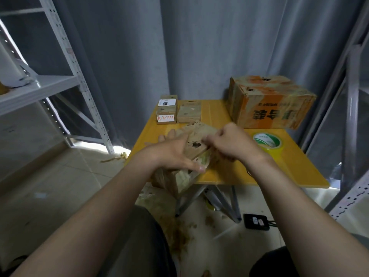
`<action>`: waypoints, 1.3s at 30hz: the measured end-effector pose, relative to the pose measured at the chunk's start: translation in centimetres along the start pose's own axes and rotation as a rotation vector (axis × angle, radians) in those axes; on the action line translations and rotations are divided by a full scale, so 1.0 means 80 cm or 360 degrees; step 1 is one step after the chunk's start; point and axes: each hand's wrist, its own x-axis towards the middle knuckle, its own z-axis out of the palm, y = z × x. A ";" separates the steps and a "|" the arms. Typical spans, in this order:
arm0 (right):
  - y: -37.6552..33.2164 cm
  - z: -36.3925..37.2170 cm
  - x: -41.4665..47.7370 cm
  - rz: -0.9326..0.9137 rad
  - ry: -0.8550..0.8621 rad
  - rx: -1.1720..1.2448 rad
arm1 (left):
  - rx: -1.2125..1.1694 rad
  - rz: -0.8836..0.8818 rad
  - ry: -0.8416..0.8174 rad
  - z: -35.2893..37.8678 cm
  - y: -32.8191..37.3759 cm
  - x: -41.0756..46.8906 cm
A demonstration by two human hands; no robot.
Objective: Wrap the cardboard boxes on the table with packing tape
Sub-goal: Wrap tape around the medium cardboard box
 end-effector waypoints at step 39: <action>0.118 -0.039 0.020 0.0672 0.0074 -0.0908 | -0.0014 0.0203 0.0478 0.000 -0.029 0.040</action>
